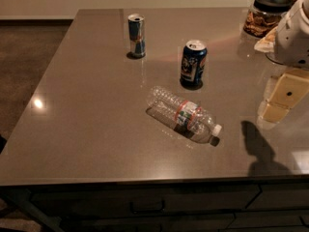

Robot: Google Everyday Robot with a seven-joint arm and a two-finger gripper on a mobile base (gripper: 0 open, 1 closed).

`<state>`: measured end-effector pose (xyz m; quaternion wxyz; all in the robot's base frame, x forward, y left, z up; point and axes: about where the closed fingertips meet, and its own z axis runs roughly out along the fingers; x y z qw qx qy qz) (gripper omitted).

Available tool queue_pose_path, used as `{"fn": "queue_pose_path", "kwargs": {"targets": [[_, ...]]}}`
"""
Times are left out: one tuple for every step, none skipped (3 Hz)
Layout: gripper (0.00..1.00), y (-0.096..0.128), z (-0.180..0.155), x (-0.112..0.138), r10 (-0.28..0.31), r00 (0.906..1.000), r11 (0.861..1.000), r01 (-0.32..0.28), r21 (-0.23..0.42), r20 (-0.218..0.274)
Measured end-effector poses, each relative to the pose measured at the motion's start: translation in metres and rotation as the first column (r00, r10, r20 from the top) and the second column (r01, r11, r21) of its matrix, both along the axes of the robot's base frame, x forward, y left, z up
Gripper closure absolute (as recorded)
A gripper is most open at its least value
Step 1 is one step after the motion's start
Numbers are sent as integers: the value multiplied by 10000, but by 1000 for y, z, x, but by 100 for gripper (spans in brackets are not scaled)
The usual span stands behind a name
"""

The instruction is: Pick water bottle

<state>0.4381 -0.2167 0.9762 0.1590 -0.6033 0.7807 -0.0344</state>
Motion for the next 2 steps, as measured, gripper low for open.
{"fn": "queue_pose_path", "kwargs": {"targets": [[0,0,0,0,0,10000,10000,0,0,2],[0,5,-3,5,-78,9995,9994,89,326,-315]]}}
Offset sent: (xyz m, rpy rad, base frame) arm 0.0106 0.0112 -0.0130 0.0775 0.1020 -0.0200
